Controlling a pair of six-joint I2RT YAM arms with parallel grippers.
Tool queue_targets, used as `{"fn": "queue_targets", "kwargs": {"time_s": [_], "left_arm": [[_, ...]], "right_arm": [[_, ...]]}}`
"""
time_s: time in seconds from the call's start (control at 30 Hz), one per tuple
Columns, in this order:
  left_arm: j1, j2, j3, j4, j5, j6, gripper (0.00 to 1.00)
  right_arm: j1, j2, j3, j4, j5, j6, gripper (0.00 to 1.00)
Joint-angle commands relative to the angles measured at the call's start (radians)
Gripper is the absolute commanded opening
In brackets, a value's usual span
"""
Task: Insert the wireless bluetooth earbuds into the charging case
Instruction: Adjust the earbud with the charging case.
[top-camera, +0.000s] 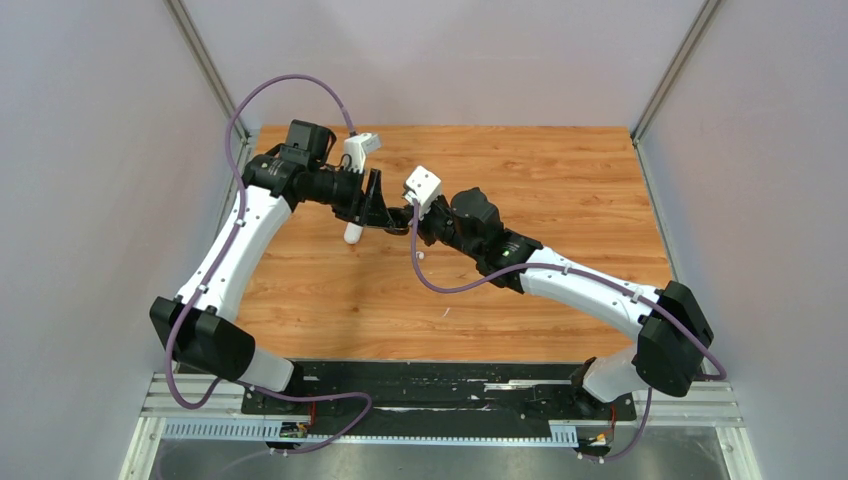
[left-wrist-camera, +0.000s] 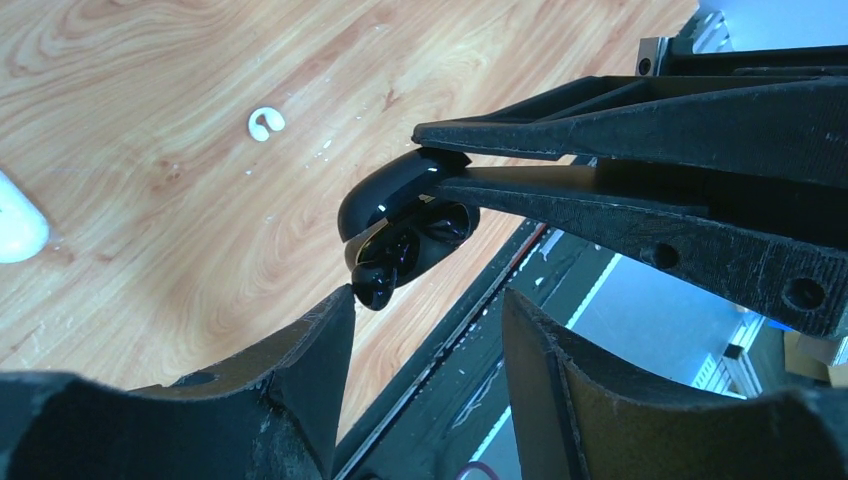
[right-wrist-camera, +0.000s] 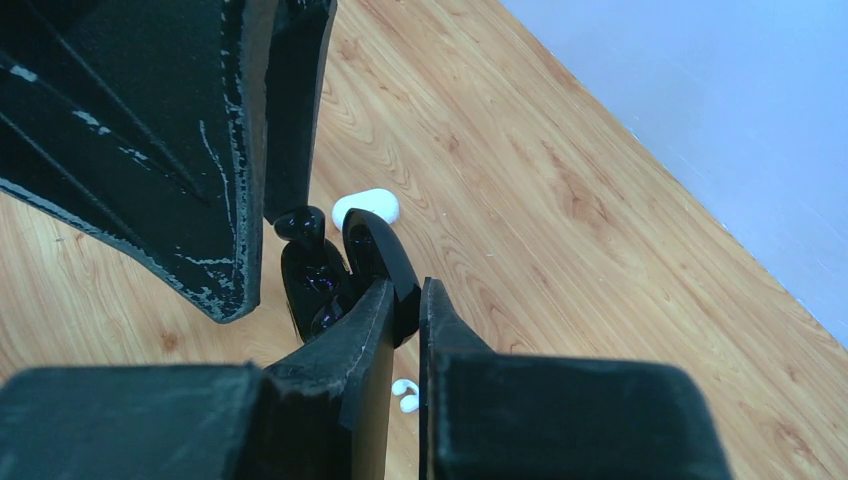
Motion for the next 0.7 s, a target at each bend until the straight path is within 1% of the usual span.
{"fn": "queue_targets", "kwargs": {"time_s": [0.0,0.3,0.67], "left_arm": [[-0.004,0.008,-0.004,0.027,0.088,-0.024,0.62],[-0.003,0.018,-0.007,0.02,0.144,-0.078,0.59],[0.027,0.028,0.026,0.012,0.141,-0.131,0.54]], "right_arm": [[-0.005,-0.003,0.055,0.039,-0.021,0.019,0.0],[-0.004,0.0,0.055,0.042,-0.011,0.014,0.0],[-0.005,-0.002,0.045,0.04,-0.008,0.001,0.0]]}}
